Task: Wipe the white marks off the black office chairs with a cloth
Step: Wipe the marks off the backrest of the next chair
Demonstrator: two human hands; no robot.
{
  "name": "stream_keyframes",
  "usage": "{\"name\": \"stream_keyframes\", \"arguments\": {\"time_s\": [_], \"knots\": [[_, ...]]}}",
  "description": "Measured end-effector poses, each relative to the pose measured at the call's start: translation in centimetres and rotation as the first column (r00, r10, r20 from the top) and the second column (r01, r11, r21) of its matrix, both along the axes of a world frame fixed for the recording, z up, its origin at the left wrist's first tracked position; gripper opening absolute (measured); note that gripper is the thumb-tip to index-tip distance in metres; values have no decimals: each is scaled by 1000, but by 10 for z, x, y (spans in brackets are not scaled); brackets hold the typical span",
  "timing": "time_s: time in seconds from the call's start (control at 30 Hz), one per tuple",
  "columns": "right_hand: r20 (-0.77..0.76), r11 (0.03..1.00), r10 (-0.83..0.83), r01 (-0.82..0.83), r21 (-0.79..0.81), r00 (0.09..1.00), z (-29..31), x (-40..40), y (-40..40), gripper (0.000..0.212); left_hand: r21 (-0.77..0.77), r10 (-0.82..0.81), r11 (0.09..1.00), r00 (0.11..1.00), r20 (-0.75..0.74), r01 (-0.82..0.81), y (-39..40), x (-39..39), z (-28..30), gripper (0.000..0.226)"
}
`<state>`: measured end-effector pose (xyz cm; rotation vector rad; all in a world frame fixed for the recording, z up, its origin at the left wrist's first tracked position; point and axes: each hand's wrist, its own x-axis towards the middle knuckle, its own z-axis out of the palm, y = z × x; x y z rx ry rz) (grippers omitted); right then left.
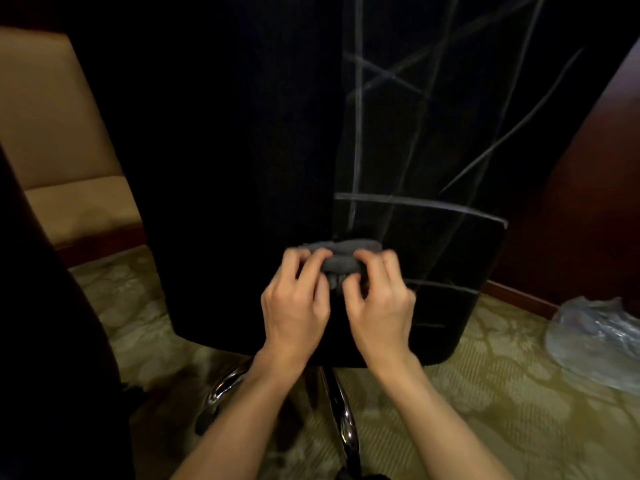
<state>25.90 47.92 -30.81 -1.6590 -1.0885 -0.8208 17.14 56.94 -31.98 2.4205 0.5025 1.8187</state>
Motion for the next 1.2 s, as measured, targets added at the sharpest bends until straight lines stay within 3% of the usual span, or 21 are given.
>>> {"name": "stream_keyframes", "arguments": {"time_s": [0.17, 0.5, 0.7, 0.8, 1.07, 1.2], "knots": [[-84, 995, 36, -43, -93, 996, -40, -3, -5, 25, -37, -45, 998, 996, -83, 42, 0, -9, -40, 28], [35, 976, 24, -31, 215, 999, 103, -7, 11, 19, 57, -11, 998, 990, 142, 3, 5, -1, 111, 26], [64, 997, 16, -20, 76, 998, 15, -2, 5, 27, 56, -19, 998, 1000, -8, 20, 8, -3, 21, 31], [52, 999, 40, -41, 14, 998, 8, -2, 1, 24, 59, -66, 996, 997, -36, 68, 9, -7, 16, 30], [167, 953, -10, -41, 301, 986, 156, -3, 7, 18, 174, -105, 983, 967, 231, 65, 4, 4, 165, 30], [202, 950, -75, 8, 312, 976, 178, -4, 10, 19, 186, -103, 981, 970, 222, 62, 6, 5, 188, 31]]}}
